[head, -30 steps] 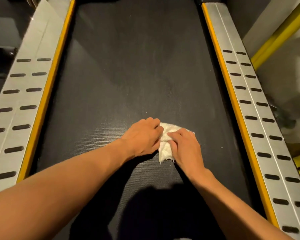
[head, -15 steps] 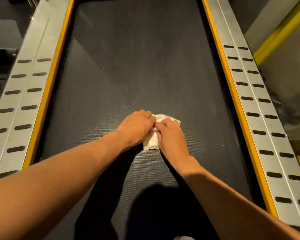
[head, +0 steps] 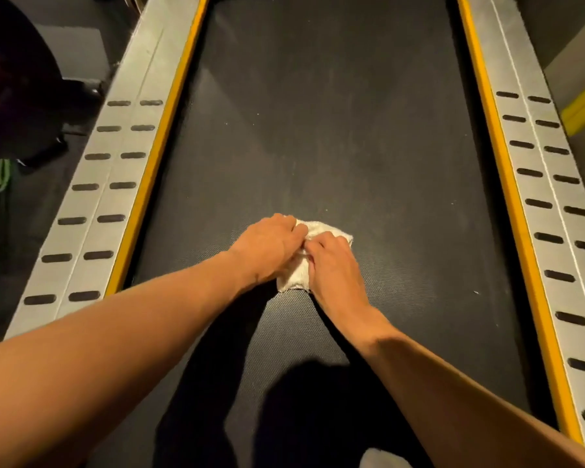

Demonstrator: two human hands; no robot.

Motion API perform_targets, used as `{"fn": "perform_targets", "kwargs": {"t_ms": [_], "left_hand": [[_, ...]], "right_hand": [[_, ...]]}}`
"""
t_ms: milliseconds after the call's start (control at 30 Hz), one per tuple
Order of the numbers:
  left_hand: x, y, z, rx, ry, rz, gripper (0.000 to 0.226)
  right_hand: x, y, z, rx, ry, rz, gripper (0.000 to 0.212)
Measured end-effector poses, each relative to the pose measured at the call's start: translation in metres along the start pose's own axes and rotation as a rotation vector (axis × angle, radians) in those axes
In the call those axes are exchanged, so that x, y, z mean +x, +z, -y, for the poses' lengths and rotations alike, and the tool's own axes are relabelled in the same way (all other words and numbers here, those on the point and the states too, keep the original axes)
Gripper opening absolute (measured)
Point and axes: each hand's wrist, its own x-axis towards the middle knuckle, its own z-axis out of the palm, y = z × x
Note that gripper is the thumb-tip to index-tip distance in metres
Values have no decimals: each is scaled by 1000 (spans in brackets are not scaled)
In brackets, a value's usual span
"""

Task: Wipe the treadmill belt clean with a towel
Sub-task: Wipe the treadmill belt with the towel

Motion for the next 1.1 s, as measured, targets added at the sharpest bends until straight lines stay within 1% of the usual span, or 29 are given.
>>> {"fn": "perform_targets", "kwargs": {"t_ms": [67, 133, 200, 233, 267, 300, 367, 400, 467, 500, 533, 600, 667, 700, 767, 833, 900, 933, 1000, 1033, 1100], "left_hand": [[-23, 2, -1, -1, 51, 45, 27], [-39, 6, -5, -70, 28, 59, 26], [-40, 10, -3, -152, -76, 42, 22], [-36, 11, -1, -175, -137, 14, 21], [-32, 12, 2, -190, -193, -26, 21], [-31, 13, 4, -189, -221, -51, 21], [-37, 15, 2, -175, -193, -42, 23], [-43, 15, -1, -172, -152, -25, 25], [-59, 19, -9, -167, -59, -7, 26], [-64, 21, -8, -169, -39, -11, 26], [-65, 22, -3, -165, -51, -11, 26], [-59, 16, 11, -152, -134, 5, 27], [-54, 9, 24, -118, -216, 23, 27], [-53, 8, 28, -99, -229, 26, 28], [-58, 8, 25, -112, -201, 23, 28], [-69, 16, 18, -141, -118, -2, 28], [-79, 22, 19, -181, -69, -29, 26], [-80, 23, 24, -195, -73, -31, 25], [-77, 24, 38, -208, -132, -34, 23], [-73, 21, 47, -209, -178, -42, 24], [-75, 16, 61, -218, -278, -36, 24]], "right_hand": [[-20, 5, 4, 17, -35, 9, 20], [-23, 7, 5, 1, -68, 13, 21], [-11, 9, 10, -18, -98, 7, 18], [-2, 10, 12, 3, -91, -5, 15], [4, 11, 13, -20, -129, -31, 15], [6, 11, 12, -36, -132, -39, 16], [-4, 7, 15, -37, -169, 30, 21], [-13, 8, 12, -41, -199, 5, 21], [-25, 6, 11, -14, -175, 31, 18], [-24, 6, 12, -12, -173, 35, 18], [-17, 9, 15, -16, -177, 14, 19], [1, 14, 26, -24, -172, 21, 18], [17, 16, 35, 21, -150, 67, 13], [21, 16, 38, 12, -147, 84, 12], [18, 16, 39, -20, -187, 78, 13], [3, 14, 37, -20, -204, 80, 16], [-13, 11, 38, -51, -237, 119, 20], [-13, 11, 39, -67, -242, 144, 19], [2, 7, 47, -74, -211, 129, 13], [18, 7, 54, -97, -194, 120, 19], [42, 9, 75, -44, -137, 198, 22]]}}
